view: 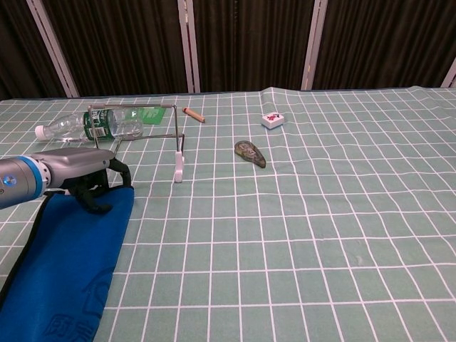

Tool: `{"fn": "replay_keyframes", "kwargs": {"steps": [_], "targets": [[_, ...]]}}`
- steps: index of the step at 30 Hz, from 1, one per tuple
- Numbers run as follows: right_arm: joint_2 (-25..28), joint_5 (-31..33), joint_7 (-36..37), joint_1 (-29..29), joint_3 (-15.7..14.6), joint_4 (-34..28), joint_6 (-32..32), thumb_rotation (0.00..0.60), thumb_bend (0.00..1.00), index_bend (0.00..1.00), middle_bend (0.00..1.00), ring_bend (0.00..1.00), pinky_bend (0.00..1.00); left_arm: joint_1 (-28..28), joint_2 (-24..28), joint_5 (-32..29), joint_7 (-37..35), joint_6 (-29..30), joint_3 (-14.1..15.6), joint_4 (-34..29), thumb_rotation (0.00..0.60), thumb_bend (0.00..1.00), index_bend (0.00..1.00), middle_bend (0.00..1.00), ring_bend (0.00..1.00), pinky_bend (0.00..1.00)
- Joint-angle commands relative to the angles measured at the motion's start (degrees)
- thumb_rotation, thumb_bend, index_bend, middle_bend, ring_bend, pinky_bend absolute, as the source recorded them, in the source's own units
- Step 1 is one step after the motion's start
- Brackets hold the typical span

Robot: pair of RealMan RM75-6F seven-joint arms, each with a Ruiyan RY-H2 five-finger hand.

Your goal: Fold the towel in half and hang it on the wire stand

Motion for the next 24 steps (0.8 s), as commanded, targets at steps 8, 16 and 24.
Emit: {"fn": "replay_keyframes", "kwargs": {"steps": [8,16,24], "targets": [[0.01,-0.19,-0.1,-0.01,-0.07,-0.09,0.14,0.6,0.0,0.0,0.0,0.0,0.0,0.66,-0.16,1.67,-1.58,0.9,0.2,0.13,0.6,0.37,0.57,0.88,0.91,1.0],[0.04,-0.31,-0.27,-0.08,-0.13,-0.26,0.3,0.6,0.0,0.0,0.0,0.0,0.0,1.37,0.27,4.1,-2.8,2.28,0.29,-0.65,0.6,0.37,0.58,0.88,0.91,1.0],[0.09,-0.34,-0.31,-0.11,-0.15,-0.37,0.36,0.6,0.0,0.0,0.0,0.0,0.0,1.56,0.64,4.71,-2.79,2.51,0.34,-1.06,0.6,0.43,0.6,0.88,0.91,1.0]]}}
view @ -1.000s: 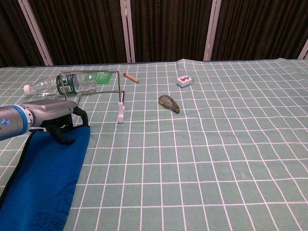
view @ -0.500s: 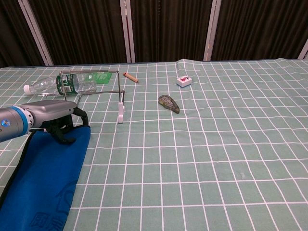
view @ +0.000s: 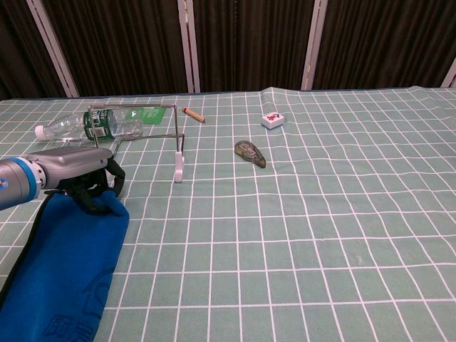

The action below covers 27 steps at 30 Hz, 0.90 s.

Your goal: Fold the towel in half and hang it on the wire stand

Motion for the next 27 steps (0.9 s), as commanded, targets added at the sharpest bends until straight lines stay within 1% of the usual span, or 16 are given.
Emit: {"fn": "replay_keyframes", "kwargs": {"steps": [1,2,6,9,11,14,15,17,23,27], "targets": [[0.02,-0.02,-0.03,0.0,-0.01,-0.02,0.01,0.6,0.0,0.0,0.0,0.0,0.0,-0.02,0.13,-0.1,0.03,-0.15,-0.04,-0.15,0.6,0.45,0.6,0.88,0.91,1.0],[0.03,-0.06,-0.02,-0.02,-0.02,-0.06,0.04,0.6,0.0,0.0,0.0,0.0,0.0,-0.06,0.26,-0.1,0.05,-0.29,-0.04,-0.3,0.6,0.46,0.6,0.88,0.91,1.0],[0.04,-0.12,-0.06,-0.03,-0.05,-0.07,0.08,0.6,0.0,0.0,0.0,0.0,0.0,-0.14,0.54,-0.04,0.14,-0.55,0.01,-0.59,0.6,0.59,0.6,0.88,0.91,1.0],[0.07,-0.16,-0.1,-0.02,-0.07,-0.12,0.07,0.6,0.0,0.0,0.0,0.0,0.0,-0.2,0.72,-0.17,0.12,-0.78,-0.06,-0.77,0.6,0.64,0.61,0.88,0.91,1.0],[0.06,-0.18,-0.12,-0.03,-0.09,-0.1,0.09,0.6,0.0,0.0,0.0,0.0,0.0,-0.23,0.82,-0.24,0.17,-0.83,-0.08,-0.84,0.6,0.68,0.65,0.88,0.91,1.0],[0.08,-0.17,-0.08,-0.04,-0.08,-0.11,0.11,0.6,0.0,0.0,0.0,0.0,0.0,-0.2,0.95,-0.16,0.13,-0.71,-0.12,-1.03,0.6,0.72,0.76,0.88,0.91,1.0],[0.08,-0.2,-0.07,-0.05,-0.09,-0.11,0.13,0.6,0.0,0.0,0.0,0.0,0.0,-0.17,1.02,-0.12,0.08,-0.67,-0.14,-1.13,0.6,0.73,0.79,0.88,0.91,1.0],[0.09,-0.34,-0.08,-0.07,-0.13,-0.12,0.21,0.6,0.0,0.0,0.0,0.0,0.0,-0.05,1.41,0.22,-0.05,-0.42,-0.13,-1.62,0.6,0.74,0.82,0.88,0.91,1.0],[0.21,-0.68,0.07,-0.17,-0.22,-0.25,0.47,0.6,0.0,0.0,0.0,0.0,0.0,0.53,3.45,1.92,-0.26,1.36,-0.19,-4.59,0.6,0.75,0.86,0.88,0.91,1.0],[0.42,-1.14,0.37,-0.37,-0.32,-0.47,0.95,0.6,0.0,0.0,0.0,0.0,0.0,1.2,7.55,4.98,-0.21,4.37,-0.59,-10.3,0.6,0.77,0.89,0.89,0.91,1.0]]}}
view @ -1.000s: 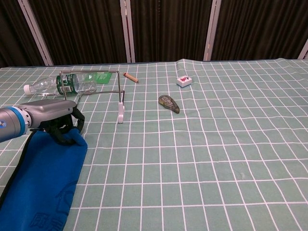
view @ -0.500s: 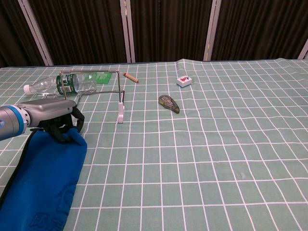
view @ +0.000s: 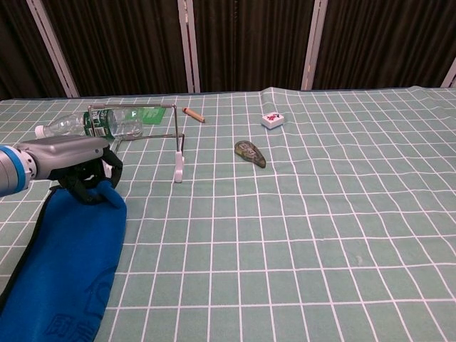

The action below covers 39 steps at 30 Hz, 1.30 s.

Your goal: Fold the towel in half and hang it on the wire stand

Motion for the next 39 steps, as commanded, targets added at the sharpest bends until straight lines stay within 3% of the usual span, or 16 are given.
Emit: {"fn": "replay_keyframes", "kwargs": {"steps": [1,9,21,29,39], "targets": [[0.15,-0.23,0.15,-0.12,-0.08,-0.14,0.22,0.6,0.0,0.0,0.0,0.0,0.0,0.76,4.21,3.43,0.22,3.22,-0.38,-5.43,0.6,0.77,0.89,0.89,0.91,1.0],[0.77,-1.0,0.73,-0.4,-0.33,-0.7,0.76,0.6,0.0,0.0,0.0,0.0,0.0,2.89,12.22,7.31,6.54,13.16,-2.03,-16.38,0.6,0.77,0.9,0.89,0.91,1.0],[1.94,-2.56,3.21,-0.92,-0.66,-0.99,2.02,0.6,0.0,0.0,0.0,0.0,0.0,3.19,23.61,0.12,18.52,19.74,-6.24,-32.0,0.6,0.77,0.91,0.89,0.91,1.0],[1.98,-2.6,3.52,-1.01,-0.51,-0.87,2.39,0.6,0.0,0.0,0.0,0.0,0.0,-2.4,24.95,-8.91,27.87,20.68,-11.0,-32.83,0.6,0.78,0.91,0.89,0.91,1.0],[2.0,-1.64,4.09,-0.86,-0.23,-0.48,1.82,0.6,0.0,0.0,0.0,0.0,0.0,-9.5,22.39,-18.46,35.45,20.9,-13.71,-31.3,0.6,0.78,0.91,0.89,0.91,1.0]]}}
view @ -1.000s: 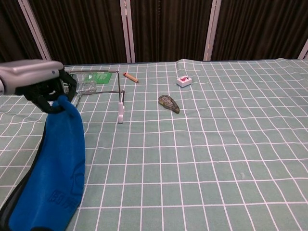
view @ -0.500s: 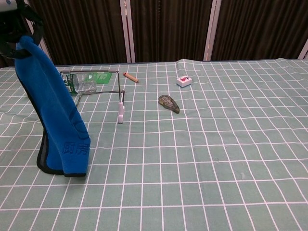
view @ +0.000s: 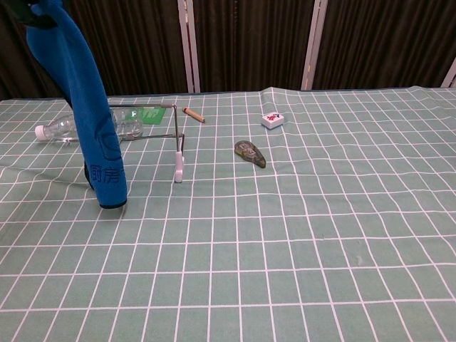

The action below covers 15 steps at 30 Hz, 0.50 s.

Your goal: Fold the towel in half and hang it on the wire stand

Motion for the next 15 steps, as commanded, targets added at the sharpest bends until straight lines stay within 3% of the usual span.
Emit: {"fn": "replay_keyframes", "kwargs": {"steps": [1,15], "targets": [[0.01,0.02,0.05,0.03,0.02,0.03,-0.05,0.6,0.0,0.0,0.0,0.0,0.0,-2.4,-1.42,-1.87,1.63,0.08,-0.96,1.13,0.6,0.78,0.91,0.89,0.91,1.0],[0.18,0.11,0.54,0.1,0.04,0.16,-0.28,0.6,0.0,0.0,0.0,0.0,0.0,-7.53,-2.85,-10.5,3.62,1.82,-3.57,-0.31,0.6,0.78,0.91,0.89,0.91,1.0]]}}
